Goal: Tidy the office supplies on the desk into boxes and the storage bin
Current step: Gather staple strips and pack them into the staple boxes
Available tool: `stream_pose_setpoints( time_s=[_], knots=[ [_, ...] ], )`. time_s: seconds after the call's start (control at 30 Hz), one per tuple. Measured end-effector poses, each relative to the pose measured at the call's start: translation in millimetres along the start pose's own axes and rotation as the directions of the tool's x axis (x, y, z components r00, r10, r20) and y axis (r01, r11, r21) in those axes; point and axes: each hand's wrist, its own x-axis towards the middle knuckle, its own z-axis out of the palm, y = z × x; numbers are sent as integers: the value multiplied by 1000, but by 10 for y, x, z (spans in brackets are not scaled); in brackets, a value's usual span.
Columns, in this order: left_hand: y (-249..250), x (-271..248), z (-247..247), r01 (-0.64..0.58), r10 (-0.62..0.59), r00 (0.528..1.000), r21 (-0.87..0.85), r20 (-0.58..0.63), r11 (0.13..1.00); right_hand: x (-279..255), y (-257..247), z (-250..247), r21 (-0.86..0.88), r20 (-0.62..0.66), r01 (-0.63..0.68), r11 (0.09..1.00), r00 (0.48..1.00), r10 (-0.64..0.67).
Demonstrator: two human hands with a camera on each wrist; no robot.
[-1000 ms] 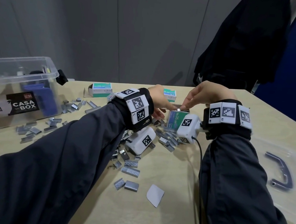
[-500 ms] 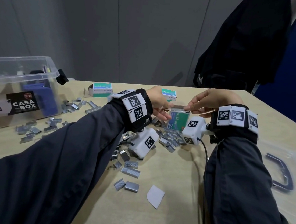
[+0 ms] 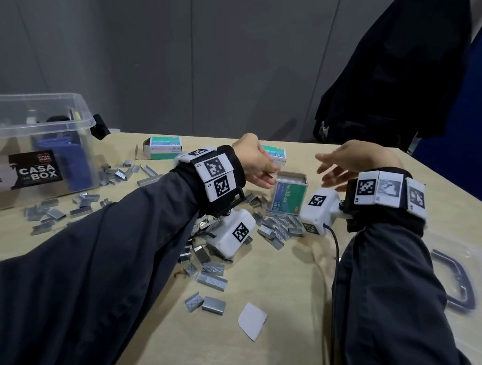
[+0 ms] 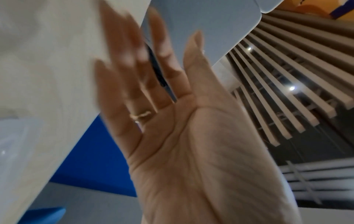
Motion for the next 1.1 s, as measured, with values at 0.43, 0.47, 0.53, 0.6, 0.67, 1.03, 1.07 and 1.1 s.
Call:
stream_pose_setpoints(
  time_s=[0.43, 0.47, 0.53, 0.6, 0.67, 1.03, 1.07, 1.1],
  knots=[
    [-57, 6, -3, 132, -131, 981, 8, 143, 991, 104, 44, 112, -90, 179, -18, 996, 983, 34],
    [-65, 15, 2, 131, -135, 981, 36, 138, 991, 97, 50, 91, -86, 178, 2, 996, 984, 14],
    [-78, 26, 9, 114, -126, 983, 92, 137, 989, 83, 71, 52, -36, 192, 32, 999, 981, -25],
    [-83, 29, 12, 87, -99, 986, 96, 136, 992, 79, 98, 30, 23, 219, 59, 998, 974, -63],
    [-91, 41, 6, 56, -64, 992, 82, 104, 995, 68, 117, 39, 65, 231, 82, 994, 968, -95],
    [-102, 6, -24, -158, 146, 984, 123, 100, 980, -100, 111, -87, 51, 323, 234, 971, 916, -238],
    [-99, 7, -24, -159, 146, 984, 124, 103, 980, -98, 102, -79, 39, 314, 239, 970, 919, -239],
    [-97, 10, -24, -159, 147, 984, 121, 105, 980, -89, 92, -66, 24, 291, 240, 970, 927, -237]
  ],
)
